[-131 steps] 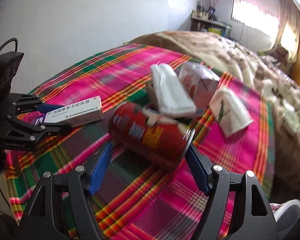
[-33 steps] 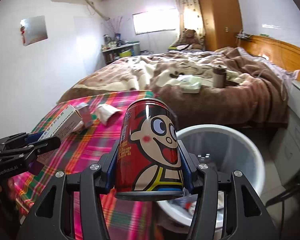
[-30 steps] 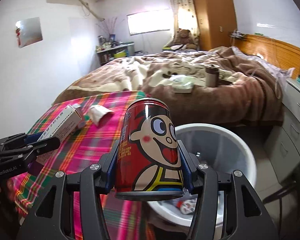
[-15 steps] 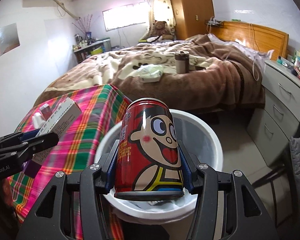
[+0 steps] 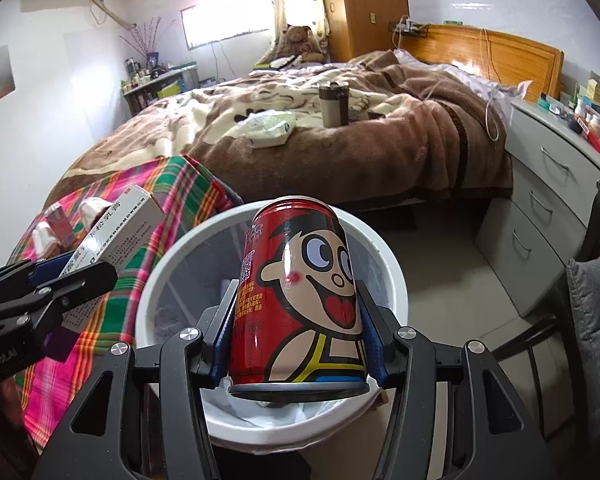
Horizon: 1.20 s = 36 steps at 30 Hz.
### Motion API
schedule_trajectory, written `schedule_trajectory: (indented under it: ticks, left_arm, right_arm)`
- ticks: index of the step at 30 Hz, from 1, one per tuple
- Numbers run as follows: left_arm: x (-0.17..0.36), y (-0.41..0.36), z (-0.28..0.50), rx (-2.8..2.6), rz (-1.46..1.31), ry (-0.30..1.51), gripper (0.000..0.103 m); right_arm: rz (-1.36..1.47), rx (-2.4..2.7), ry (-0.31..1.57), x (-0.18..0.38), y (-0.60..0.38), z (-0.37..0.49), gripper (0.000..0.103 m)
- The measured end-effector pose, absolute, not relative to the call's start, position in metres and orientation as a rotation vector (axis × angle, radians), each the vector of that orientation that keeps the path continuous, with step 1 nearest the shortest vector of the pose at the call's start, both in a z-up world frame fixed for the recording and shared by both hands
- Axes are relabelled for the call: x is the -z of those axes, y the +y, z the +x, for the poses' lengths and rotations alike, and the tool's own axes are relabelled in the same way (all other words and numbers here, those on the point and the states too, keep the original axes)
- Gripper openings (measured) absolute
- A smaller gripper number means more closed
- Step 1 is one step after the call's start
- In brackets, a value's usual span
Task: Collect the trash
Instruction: 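Open both grippers to drop the can and box into the wastebasket, then move both grippers back over the blanket toward the white paper items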
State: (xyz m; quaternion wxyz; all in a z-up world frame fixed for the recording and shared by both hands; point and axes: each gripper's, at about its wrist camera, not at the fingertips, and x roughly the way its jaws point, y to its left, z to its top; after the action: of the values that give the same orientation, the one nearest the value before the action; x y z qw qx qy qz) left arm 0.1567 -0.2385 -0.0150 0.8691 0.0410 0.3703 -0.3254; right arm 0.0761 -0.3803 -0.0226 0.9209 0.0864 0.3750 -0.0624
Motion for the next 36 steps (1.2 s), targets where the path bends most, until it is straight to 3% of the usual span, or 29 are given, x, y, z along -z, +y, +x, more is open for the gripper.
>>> schedule_trajectory:
  ticks: [8,11,15,36]
  left_arm:
    - [0.025,-0.249,0.162,0.672,0.074,0.808,0.041]
    - [0.026,-0.25,0.162,0.68,0.071,0.814,0.048]
    - [0.022,-0.245,0.16,0.685,0.068,0.795,0.055]
    - [-0.005,-0.184,0.144,0.591,0.021,0.726,0.055]
  right_arm:
    - [0.15,0.147,0.819,0.031,-0.382,0.083,0.054]
    - [0.149,0.15,0.823,0.031,-0.384,0.082,0.055]
    - [0.136,0.167,0.814,0.028,-0.383,0.08,0.067]
    - [0.154,0.147,0.734,0.009,-0.355,0.074,0.067]
